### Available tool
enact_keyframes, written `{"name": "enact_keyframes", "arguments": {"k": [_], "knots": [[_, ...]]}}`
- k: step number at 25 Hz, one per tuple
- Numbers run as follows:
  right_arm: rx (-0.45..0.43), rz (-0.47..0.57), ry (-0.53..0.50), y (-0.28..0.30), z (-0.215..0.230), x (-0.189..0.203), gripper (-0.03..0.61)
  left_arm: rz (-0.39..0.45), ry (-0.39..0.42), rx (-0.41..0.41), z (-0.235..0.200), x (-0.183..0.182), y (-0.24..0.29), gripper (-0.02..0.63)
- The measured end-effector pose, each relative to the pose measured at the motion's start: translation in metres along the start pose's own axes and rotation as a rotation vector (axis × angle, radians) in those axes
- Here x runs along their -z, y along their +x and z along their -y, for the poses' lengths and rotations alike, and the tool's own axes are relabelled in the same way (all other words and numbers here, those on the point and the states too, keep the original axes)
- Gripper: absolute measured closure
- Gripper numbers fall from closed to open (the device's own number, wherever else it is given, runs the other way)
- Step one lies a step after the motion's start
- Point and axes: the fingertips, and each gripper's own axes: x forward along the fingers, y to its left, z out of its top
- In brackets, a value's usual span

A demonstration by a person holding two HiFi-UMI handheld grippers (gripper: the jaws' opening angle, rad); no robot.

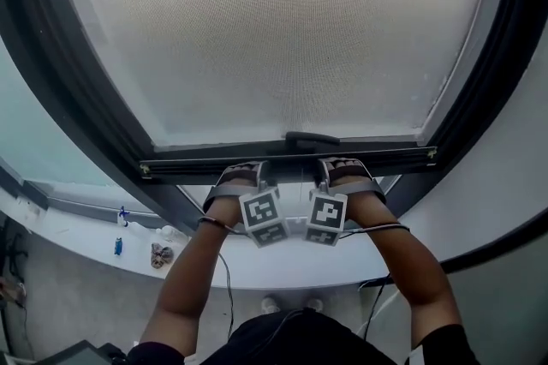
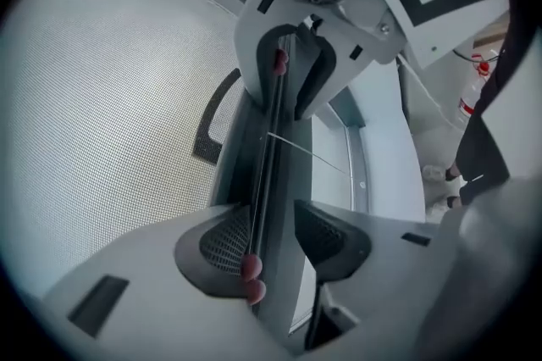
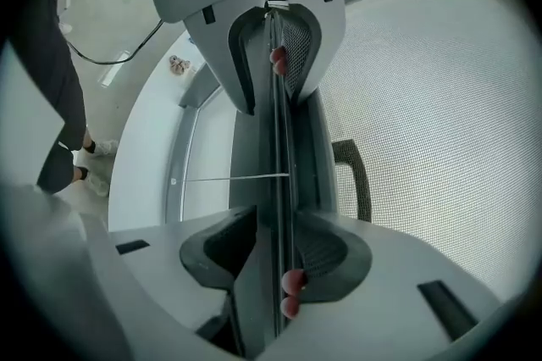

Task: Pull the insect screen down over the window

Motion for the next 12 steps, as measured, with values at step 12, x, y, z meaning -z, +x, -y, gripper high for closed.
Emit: {"name": "enact_keyframes", "arguments": {"k": [12], "knots": [[-0.002,0.004,0.02,0.002,-0.0041,-0.0016,0.449,0.022,-0.029,0.005,0.0055,-0.0009,0.0006,0.456]]}}
